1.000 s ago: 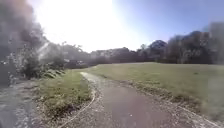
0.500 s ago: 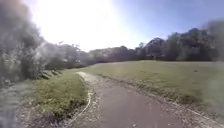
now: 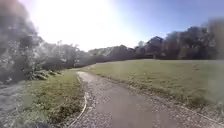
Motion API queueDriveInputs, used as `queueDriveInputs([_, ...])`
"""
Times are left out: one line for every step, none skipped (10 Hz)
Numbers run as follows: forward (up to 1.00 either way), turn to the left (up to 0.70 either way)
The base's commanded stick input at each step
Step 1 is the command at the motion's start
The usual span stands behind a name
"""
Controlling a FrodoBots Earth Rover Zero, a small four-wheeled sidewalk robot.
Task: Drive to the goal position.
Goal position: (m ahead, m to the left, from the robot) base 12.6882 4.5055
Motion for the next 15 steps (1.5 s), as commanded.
queueDriveInputs([0.50,0.00])
queueDriveInputs([0.50,0.00])
queueDriveInputs([0.50,0.00])
queueDriveInputs([0.50,0.00])
queueDriveInputs([0.50,0.00])
queueDriveInputs([0.50,0.00])
queueDriveInputs([0.50,0.00])
queueDriveInputs([0.50,0.00])
queueDriveInputs([0.50,0.00])
queueDriveInputs([0.50,0.00])
queueDriveInputs([0.50,0.00])
queueDriveInputs([0.50,0.00])
queueDriveInputs([0.50,0.00])
queueDriveInputs([0.50,0.00])
queueDriveInputs([0.50,0.00])
